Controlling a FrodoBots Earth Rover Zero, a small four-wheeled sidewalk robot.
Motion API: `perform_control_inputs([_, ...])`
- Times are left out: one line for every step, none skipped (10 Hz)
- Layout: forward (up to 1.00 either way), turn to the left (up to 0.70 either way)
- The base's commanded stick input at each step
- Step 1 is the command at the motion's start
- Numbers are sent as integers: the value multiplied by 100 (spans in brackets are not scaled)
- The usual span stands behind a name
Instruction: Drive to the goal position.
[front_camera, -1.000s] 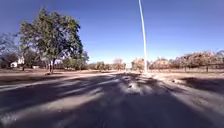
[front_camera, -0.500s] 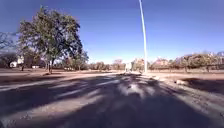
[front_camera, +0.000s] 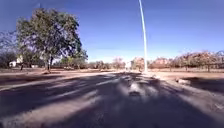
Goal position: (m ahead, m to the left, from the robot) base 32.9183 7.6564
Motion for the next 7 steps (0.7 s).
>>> perform_control_inputs([50, 0])
perform_control_inputs([50, 0])
perform_control_inputs([50, 0])
perform_control_inputs([50, 0])
perform_control_inputs([50, 0])
perform_control_inputs([50, 0])
perform_control_inputs([50, 0])
